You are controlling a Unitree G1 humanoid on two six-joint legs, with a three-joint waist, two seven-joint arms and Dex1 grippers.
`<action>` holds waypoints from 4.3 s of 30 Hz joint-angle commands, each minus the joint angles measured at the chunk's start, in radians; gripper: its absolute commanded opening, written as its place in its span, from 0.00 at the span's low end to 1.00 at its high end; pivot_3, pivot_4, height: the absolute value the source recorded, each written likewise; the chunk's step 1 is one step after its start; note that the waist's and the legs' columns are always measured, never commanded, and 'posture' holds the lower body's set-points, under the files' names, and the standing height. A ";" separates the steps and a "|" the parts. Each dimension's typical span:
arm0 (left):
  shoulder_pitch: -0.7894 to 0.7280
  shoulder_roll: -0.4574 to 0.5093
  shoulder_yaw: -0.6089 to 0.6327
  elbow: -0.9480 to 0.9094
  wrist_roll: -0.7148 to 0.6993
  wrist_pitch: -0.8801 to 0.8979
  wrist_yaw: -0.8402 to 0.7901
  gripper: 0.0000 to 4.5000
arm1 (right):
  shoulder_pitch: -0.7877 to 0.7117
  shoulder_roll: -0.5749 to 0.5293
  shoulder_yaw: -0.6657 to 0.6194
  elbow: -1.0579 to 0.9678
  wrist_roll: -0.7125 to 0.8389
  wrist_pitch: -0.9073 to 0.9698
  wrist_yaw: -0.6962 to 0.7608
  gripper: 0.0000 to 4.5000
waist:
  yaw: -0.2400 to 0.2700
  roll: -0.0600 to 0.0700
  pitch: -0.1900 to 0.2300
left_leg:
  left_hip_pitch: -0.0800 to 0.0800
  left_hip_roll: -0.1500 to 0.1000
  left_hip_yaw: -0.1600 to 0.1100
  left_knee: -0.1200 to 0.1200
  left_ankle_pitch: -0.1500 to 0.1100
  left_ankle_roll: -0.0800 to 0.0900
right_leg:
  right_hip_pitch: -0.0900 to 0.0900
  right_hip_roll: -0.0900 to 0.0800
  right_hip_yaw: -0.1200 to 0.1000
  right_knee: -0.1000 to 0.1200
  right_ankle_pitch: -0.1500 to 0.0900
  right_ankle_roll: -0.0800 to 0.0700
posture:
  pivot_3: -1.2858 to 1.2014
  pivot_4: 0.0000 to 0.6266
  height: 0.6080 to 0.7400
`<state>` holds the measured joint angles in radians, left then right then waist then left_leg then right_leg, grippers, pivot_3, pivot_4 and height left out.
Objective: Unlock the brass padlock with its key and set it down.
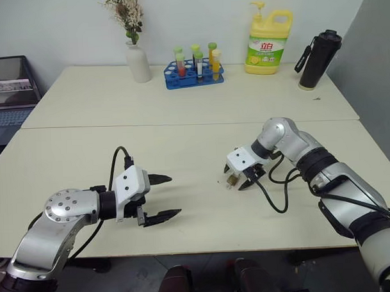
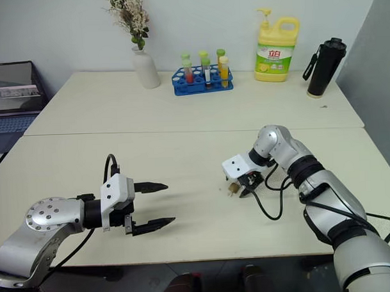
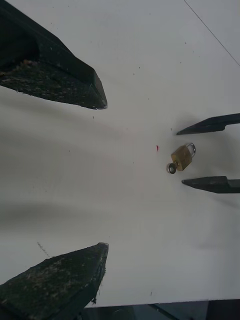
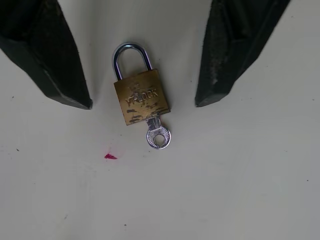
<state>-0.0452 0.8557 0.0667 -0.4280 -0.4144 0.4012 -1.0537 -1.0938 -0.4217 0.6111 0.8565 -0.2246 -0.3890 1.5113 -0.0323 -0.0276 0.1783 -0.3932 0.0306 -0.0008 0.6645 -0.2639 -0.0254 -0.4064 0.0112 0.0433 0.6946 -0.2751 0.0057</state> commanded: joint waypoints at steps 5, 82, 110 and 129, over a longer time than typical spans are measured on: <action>0.003 0.009 0.005 -0.019 0.014 -0.034 -0.001 1.00 | -0.030 0.004 0.010 0.066 -0.055 -0.012 0.047 0.21 | 0.000 0.000 0.000 | 0.003 0.000 0.000 0.000 0.000 0.000 | 0.001 0.000 0.000 0.003 -0.001 -0.002 | 0.52 0.24 1.00; -0.122 -0.049 -0.096 0.107 0.040 -0.063 -0.047 1.00 | 0.619 -0.243 -0.319 -0.888 0.261 0.985 -0.529 0.45 | 0.001 0.000 0.000 | -0.002 -0.001 -0.001 0.000 0.000 0.000 | 0.000 0.002 0.000 -0.003 -0.004 0.004 | 0.52 0.24 1.00; -0.453 -0.242 -0.020 0.126 -0.306 0.417 0.171 1.00 | 0.625 -0.288 -0.296 -1.057 -0.335 0.019 -1.038 0.21 | 0.003 -0.002 0.000 | -0.004 -0.001 -0.002 0.000 0.001 -0.002 | -0.001 0.002 0.000 -0.003 -0.003 0.004 | 0.52 0.24 1.00; -0.569 -0.305 -0.092 0.303 -0.278 0.407 0.098 1.00 | 0.612 -0.219 -0.313 -1.051 -0.324 -0.038 -1.039 0.21 | 0.002 -0.002 0.000 | -0.004 -0.002 -0.002 0.000 0.001 -0.002 | -0.001 0.002 0.000 -0.002 -0.001 0.000 | 0.52 0.24 1.00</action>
<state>-0.5964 0.5494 -0.0398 -0.1199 -0.6837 0.8172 -0.9413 -0.4619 -0.6469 0.3339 -0.1707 -0.5627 -0.4248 0.4807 -0.0305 -0.0293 0.1785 -0.3972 0.0289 -0.0023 0.6648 -0.2627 -0.0274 -0.4074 0.0132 0.0435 0.6922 -0.2759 0.0058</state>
